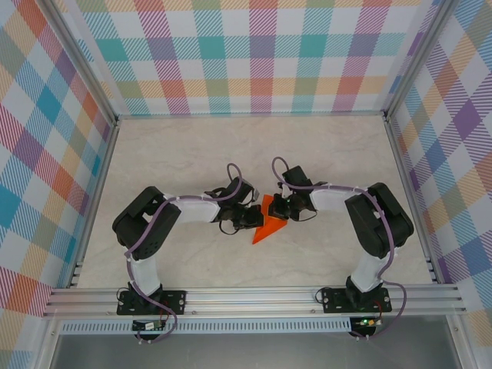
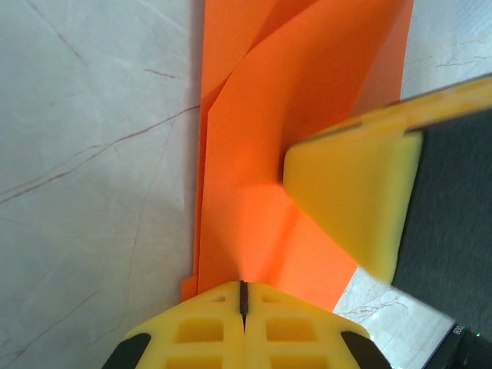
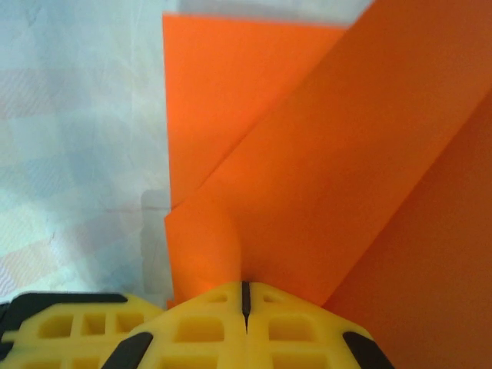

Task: Fold a paper plane with a square sheet of paper (pick it up from the middle)

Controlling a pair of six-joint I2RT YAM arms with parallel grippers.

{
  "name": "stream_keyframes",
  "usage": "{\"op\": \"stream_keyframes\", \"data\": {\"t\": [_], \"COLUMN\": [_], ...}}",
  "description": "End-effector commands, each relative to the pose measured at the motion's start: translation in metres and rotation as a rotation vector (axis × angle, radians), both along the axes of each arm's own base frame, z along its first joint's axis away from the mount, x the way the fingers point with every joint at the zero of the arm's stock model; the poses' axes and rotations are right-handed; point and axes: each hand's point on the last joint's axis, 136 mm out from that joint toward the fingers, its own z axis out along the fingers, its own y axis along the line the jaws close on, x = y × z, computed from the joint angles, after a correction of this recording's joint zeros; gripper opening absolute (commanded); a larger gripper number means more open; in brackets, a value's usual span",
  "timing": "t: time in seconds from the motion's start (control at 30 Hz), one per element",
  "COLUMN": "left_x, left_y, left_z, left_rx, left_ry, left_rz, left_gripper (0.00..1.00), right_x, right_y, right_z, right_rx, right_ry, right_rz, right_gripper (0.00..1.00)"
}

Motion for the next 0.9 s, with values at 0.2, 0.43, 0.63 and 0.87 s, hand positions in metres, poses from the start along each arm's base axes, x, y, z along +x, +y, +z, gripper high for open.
{"op": "stream_keyframes", "data": {"t": [0.2,0.43,0.63,0.87], "left_x": [-0.031,-0.037,-0.045,-0.049], "left_y": [0.025,0.034,0.044,0.048], "left_z": [-0.042,-0.048,-0.058,-0.065], "left_rx": [0.175,0.221,0.265,0.283], "left_ry": [0.107,0.131,0.162,0.177], "left_rz": [-0.027,-0.027,-0.030,-0.038], "left_gripper": [0.00,0.00,0.00,0.00], "right_x": [-0.024,-0.006,0.029,0.063], "right_y": [0.014,-0.009,-0.045,-0.068], "right_z": [-0.005,-0.014,-0.025,-0.006], "right_rx": [0.047,-0.058,-0.111,-0.113], "right_ry": [0.017,-0.006,-0.021,-0.074], "right_rz": [0.103,0.046,-0.075,-0.149], "right_gripper": [0.00,0.00,0.00,0.00]}}
